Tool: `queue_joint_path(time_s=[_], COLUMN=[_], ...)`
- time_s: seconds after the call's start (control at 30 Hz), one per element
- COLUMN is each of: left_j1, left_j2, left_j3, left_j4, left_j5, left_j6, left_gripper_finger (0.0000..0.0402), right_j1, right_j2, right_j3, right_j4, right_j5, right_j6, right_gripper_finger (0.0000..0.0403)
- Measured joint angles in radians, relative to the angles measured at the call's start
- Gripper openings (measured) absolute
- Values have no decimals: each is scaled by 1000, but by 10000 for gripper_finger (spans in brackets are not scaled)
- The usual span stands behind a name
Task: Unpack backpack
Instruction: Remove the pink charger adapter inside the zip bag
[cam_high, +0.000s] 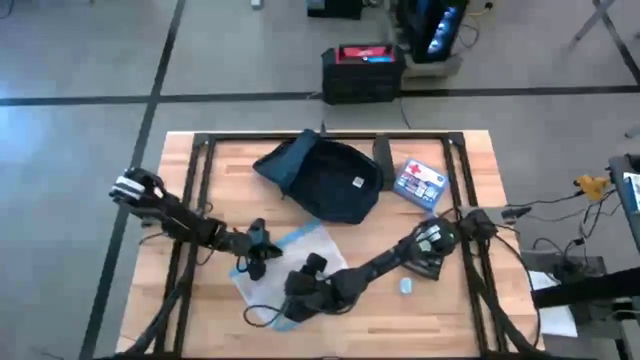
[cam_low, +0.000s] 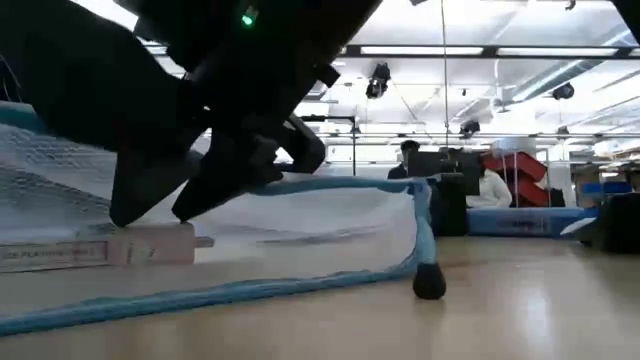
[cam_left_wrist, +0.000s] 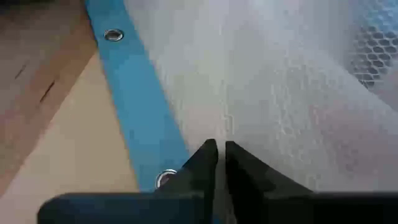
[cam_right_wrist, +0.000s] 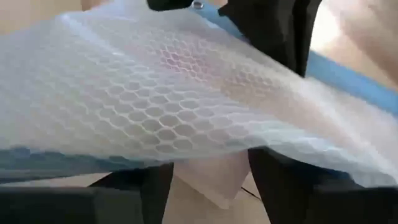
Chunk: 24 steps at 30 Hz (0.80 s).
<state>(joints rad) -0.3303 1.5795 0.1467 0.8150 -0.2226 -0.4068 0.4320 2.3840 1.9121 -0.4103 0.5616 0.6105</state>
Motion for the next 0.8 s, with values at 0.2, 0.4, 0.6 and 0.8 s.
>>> queue_joint_path(time_s=[0.2,0.4,0.6,0.8], left_j1=[1,1,0,0], left_j2=[5,7,7,6], left_j3=[1,1,1,1], left_j4=[30,23,23,23], left_j5=[27,14,13,13], left_j6=[39,28,28,28], left_gripper_finger=[25,25,25,25], right_j1=[0,-11,-28,-33], right_j2=[-1,-2,3,13], right_j3=[-1,-1,-6,-8], right_j4=[45,94,94,97], right_j5=[-2,-16,-38,-89], right_j6=[-1,18,-6,-32], right_gripper_finger=[190,195,251,314])
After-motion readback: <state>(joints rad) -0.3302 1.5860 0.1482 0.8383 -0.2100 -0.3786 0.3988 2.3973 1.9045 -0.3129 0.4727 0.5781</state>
